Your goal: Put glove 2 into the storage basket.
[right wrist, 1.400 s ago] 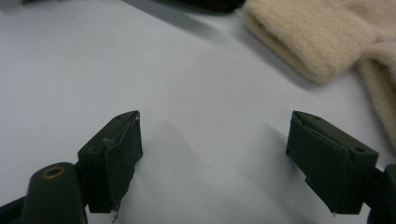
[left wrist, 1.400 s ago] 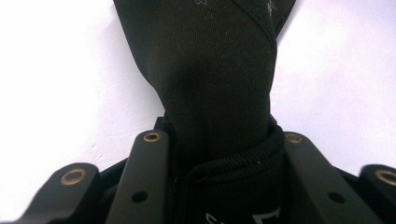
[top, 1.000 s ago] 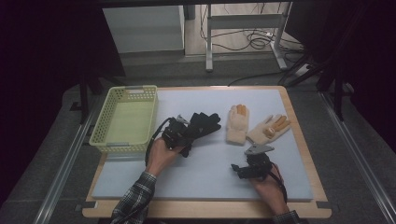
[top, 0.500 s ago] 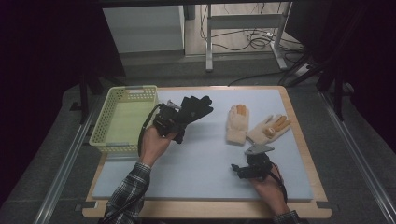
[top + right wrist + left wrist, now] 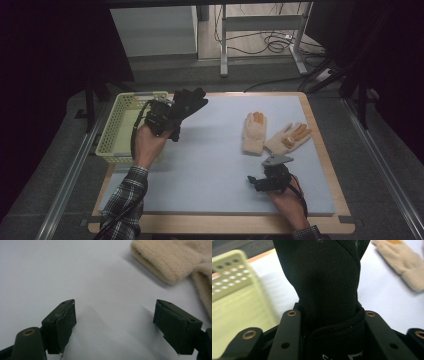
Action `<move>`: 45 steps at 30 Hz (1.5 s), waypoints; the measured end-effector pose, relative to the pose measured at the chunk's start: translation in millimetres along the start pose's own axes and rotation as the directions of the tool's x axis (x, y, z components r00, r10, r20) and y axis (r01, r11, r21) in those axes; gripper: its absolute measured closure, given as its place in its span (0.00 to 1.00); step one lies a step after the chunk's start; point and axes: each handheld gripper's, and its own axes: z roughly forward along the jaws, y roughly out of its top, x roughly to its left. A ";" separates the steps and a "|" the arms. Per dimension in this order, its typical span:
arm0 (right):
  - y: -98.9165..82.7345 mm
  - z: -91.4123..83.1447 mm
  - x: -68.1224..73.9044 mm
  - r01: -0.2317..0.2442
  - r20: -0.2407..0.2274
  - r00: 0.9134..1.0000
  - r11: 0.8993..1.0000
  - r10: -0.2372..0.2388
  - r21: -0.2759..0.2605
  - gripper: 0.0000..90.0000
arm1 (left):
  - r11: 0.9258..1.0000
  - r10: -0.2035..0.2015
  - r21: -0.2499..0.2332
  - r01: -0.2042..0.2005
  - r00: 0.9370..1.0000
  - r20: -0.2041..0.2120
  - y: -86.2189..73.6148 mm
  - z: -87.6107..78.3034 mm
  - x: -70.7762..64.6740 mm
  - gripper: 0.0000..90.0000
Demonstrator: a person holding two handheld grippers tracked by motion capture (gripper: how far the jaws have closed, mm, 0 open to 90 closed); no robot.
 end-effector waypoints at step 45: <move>0.0 0.1 -0.1 -0.001 -0.001 1.000 1.000 0.001 -0.001 0.20 | 0.912 -0.245 0.248 0.326 0.920 -0.305 -74.1 25.4 152.1 0.69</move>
